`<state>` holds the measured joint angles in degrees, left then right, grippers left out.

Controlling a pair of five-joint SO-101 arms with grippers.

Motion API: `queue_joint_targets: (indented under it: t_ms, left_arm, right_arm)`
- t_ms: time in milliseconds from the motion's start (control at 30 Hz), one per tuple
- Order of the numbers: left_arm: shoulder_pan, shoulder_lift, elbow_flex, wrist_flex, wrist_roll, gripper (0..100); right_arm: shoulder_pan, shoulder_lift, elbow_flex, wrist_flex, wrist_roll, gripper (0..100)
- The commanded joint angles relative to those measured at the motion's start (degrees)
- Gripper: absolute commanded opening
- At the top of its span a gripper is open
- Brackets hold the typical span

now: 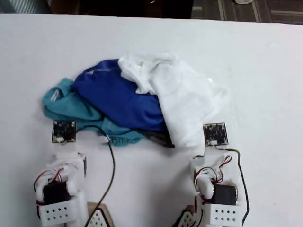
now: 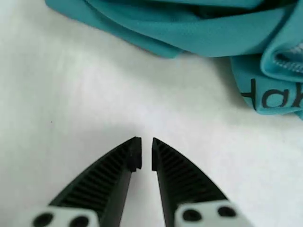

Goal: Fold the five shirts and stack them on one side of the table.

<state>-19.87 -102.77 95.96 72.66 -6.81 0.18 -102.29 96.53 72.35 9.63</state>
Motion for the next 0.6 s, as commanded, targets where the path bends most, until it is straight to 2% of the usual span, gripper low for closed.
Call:
queue_joint_targets:
  t_ms: [0, 433, 567]
  left_arm:
    - [-0.44, 0.18, 1.19, 0.18, 0.35, 7]
    - [-0.26, 0.09, 1.19, 0.18, 0.35, 7]
    - [2.73, -0.09, 1.19, 0.35, 0.26, 7]
  right_arm:
    - [-0.48, -0.57, 0.44, 0.31, 0.44, 2.3]
    - [-0.57, -0.57, 0.44, 0.31, 0.26, 2.2]
    - [-0.66, -0.66, 0.44, 0.22, 0.09, 2.3]
